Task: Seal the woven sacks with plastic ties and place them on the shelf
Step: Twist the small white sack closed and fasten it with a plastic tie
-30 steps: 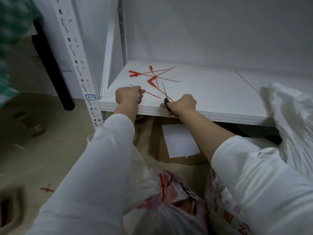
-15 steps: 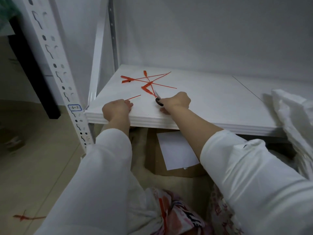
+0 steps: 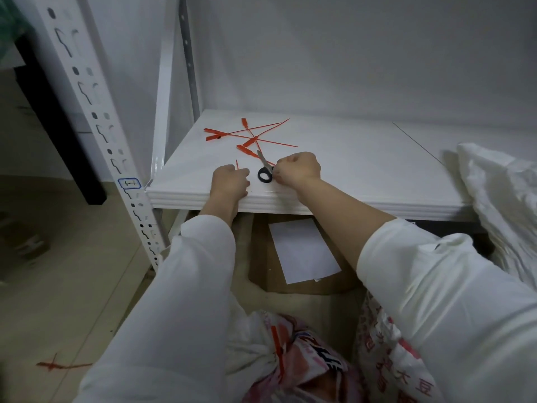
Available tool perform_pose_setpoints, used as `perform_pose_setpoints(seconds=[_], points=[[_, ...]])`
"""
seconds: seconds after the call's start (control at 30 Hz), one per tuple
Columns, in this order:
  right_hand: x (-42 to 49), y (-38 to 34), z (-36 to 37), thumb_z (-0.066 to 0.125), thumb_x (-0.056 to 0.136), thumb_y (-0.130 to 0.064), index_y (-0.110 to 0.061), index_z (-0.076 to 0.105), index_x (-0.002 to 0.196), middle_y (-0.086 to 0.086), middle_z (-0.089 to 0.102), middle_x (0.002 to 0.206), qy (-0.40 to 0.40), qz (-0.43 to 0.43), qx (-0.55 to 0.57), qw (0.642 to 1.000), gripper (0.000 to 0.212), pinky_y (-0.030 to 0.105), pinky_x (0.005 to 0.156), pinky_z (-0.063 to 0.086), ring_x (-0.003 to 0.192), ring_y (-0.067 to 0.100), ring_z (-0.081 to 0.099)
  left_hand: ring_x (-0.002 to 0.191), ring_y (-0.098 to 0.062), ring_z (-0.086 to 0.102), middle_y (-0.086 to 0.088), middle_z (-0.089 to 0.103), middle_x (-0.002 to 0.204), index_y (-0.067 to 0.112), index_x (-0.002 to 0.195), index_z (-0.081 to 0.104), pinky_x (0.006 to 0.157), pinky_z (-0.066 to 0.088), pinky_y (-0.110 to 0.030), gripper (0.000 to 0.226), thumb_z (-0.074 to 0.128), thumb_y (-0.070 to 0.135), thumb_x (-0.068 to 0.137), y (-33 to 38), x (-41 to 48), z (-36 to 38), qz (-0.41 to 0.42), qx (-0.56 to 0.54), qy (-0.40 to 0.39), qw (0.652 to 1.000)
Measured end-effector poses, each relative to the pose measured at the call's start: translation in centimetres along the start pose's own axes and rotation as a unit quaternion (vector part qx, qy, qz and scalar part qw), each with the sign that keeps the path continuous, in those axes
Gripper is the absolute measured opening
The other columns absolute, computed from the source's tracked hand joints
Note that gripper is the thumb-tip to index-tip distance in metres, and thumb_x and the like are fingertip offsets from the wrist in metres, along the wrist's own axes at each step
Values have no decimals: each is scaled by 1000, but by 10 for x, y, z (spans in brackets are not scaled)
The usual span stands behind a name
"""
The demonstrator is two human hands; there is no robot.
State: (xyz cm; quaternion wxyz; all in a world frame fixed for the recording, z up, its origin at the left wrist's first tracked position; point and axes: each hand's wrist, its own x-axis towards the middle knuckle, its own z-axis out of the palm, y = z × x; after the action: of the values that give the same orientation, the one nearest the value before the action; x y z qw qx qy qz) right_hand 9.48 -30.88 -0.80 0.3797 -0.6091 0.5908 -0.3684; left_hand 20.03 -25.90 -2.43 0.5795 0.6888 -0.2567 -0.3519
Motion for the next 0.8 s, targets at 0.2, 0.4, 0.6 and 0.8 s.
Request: perform_pose_setpoints(seconds=[0.2,0.4,0.6,0.8], points=[[-3,3,-13,66,86,-17,-7,64,89,9,64,91,4,-29,-198,980,11,30,62,44,87,26,61,124,-25,53,-11,44,145,7,146,36,103,47,-36,57,59,13,95,0,-1,0,13,18,-44,999],[3,16,-19,60,85,-4,-9,50,88,9,53,92,9,-22,-242,970,12,26,57,39,80,24,54,123,-24,53,-9,48,143,9,143,43,105,45,-39,57,65,18,91,-3,3,-2,30,27,-52,998],[5,13,-8,65,84,-2,-3,68,102,11,66,105,23,-43,-176,983,18,20,65,46,87,22,63,132,-27,45,-10,46,146,7,141,45,111,39,-41,51,60,11,93,-4,4,-2,70,76,-43,994],[-18,4,-5,63,86,4,-4,65,122,11,63,125,9,-101,-103,989,37,29,102,45,115,23,59,131,-26,47,-9,47,145,9,140,48,109,41,-41,49,58,5,93,-4,-1,-6,87,128,-27,988]])
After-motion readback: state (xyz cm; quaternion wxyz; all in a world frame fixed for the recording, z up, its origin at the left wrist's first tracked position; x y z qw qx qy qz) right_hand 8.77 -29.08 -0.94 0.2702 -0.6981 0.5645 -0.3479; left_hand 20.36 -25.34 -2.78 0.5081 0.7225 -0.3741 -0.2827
